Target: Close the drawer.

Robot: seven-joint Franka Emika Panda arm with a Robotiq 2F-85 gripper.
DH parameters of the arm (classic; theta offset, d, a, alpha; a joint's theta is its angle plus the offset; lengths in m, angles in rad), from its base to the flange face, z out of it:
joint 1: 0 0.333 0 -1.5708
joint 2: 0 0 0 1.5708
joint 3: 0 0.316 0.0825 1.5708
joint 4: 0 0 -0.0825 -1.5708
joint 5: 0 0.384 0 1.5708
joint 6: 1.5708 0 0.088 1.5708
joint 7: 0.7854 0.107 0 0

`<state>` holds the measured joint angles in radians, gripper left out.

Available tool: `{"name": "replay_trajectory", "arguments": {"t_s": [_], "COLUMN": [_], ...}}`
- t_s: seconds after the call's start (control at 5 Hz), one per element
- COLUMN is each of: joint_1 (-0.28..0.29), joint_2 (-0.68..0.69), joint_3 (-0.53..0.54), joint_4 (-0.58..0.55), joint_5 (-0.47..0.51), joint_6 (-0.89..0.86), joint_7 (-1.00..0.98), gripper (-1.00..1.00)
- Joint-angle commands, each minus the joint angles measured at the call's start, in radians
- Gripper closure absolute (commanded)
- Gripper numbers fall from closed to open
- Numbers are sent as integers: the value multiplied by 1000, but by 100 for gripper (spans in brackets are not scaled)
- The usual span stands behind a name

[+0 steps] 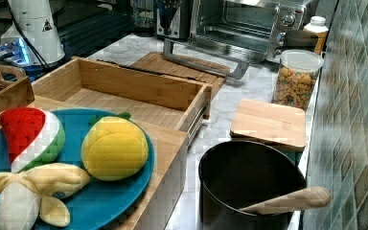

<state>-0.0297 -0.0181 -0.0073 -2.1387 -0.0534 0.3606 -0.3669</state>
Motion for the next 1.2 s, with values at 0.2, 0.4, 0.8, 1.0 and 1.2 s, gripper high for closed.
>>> {"name": "replay_trajectory", "arguments": {"t_s": [0.2,0.4,0.8,1.0,1.2], "joint_1": [112,112,92,87,70], "joint_2": [-141,-114,9,23,17], "joint_3": [64,70,23,13,31], "joint_4": [-191,-206,-187,-224,-261], "joint_5": [130,84,-10,-90,-91], "joint_6": [278,322,408,466,464], "joint_7": [-361,-358,-360,-285,-220], "gripper": [100,100,100,100,100]}}
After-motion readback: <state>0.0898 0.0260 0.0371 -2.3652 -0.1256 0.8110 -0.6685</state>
